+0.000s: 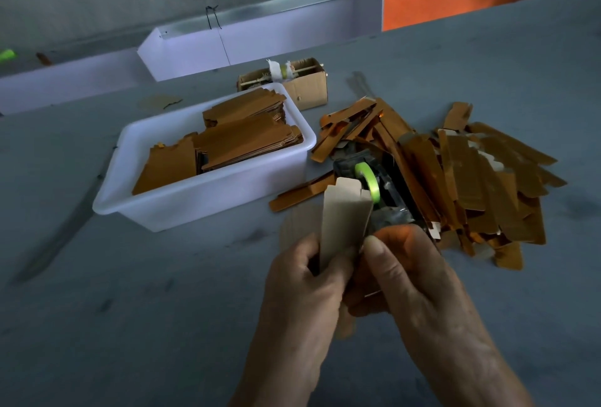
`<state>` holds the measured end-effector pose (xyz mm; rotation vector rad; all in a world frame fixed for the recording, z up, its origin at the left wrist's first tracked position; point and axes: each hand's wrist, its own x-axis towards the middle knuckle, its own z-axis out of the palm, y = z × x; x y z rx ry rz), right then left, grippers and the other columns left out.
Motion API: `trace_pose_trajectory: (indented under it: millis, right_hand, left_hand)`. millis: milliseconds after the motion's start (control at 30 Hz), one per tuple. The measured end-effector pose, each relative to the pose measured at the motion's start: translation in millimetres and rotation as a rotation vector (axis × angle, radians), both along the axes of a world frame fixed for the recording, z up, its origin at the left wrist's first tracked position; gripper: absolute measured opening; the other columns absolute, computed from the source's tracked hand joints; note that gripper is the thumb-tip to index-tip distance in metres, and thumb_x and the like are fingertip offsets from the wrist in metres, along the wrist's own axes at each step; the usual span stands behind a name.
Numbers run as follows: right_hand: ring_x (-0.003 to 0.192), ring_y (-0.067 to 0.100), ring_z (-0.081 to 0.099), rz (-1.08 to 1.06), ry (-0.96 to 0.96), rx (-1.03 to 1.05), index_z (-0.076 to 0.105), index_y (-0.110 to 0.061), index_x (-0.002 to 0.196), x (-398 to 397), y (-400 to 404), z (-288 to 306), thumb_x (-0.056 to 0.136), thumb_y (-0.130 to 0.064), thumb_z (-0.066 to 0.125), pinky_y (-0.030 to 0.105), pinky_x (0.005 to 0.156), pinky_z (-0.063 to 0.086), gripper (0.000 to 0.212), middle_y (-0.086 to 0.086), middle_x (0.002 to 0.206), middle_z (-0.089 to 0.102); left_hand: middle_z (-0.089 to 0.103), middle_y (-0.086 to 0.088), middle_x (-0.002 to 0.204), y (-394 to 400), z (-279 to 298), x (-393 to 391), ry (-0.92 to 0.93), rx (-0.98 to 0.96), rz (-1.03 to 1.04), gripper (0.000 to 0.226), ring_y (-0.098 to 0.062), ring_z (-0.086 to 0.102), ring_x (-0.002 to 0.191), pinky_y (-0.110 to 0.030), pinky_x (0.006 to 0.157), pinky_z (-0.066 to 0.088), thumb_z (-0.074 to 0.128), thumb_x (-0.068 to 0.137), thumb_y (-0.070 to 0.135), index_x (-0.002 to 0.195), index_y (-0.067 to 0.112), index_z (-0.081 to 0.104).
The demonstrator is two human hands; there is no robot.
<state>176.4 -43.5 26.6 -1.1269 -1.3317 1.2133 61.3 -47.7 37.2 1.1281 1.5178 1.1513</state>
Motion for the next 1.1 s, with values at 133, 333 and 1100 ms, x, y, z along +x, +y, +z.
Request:
trace_pose_trajectory:
  millis: [133, 333, 1100]
  right_hand:
    - [0.07, 0.015, 0.071, 0.051, 0.01, -0.085, 0.059, -0.021, 0.096, 5, 4, 0, 0.073, -0.045, 0.053, 0.031, 0.062, 0.058, 0.034, -0.001, 0.078, 0.072]
    - [0.071, 0.006, 0.066, -0.132, -0.203, -0.064, 0.061, -0.03, 0.087, 12, 5, -3, 0.056, -0.065, 0.053, 0.029, 0.066, 0.056, 0.048, -0.007, 0.075, 0.069]
    - [0.072, 0.018, 0.07, -0.064, 0.31, -0.309, 0.072, -0.012, 0.082, 2, 1, -4, 0.068, -0.024, 0.064, 0.019, 0.057, 0.054, 0.02, 0.007, 0.074, 0.072]
  left_hand:
    - [0.074, -0.001, 0.081, -3, 0, -6, 0.048, 0.056, -0.101, 0.016, -0.016, 0.07, 0.077, -0.027, 0.069, 0.055, 0.061, 0.091, 0.033, 0.086, 0.022, 0.072]
    - [0.076, -0.001, 0.085, -6, 4, -13, -0.088, -0.075, -0.201, 0.015, -0.015, 0.072, 0.082, -0.028, 0.071, 0.052, 0.06, 0.09, 0.025, 0.093, 0.022, 0.075]
    - [0.058, -0.006, 0.075, -19, -20, 23, 1.126, 0.39, 0.046, 0.054, -0.018, 0.048, 0.074, -0.024, 0.041, 0.042, 0.078, 0.048, -0.003, 0.101, 0.007, 0.075]
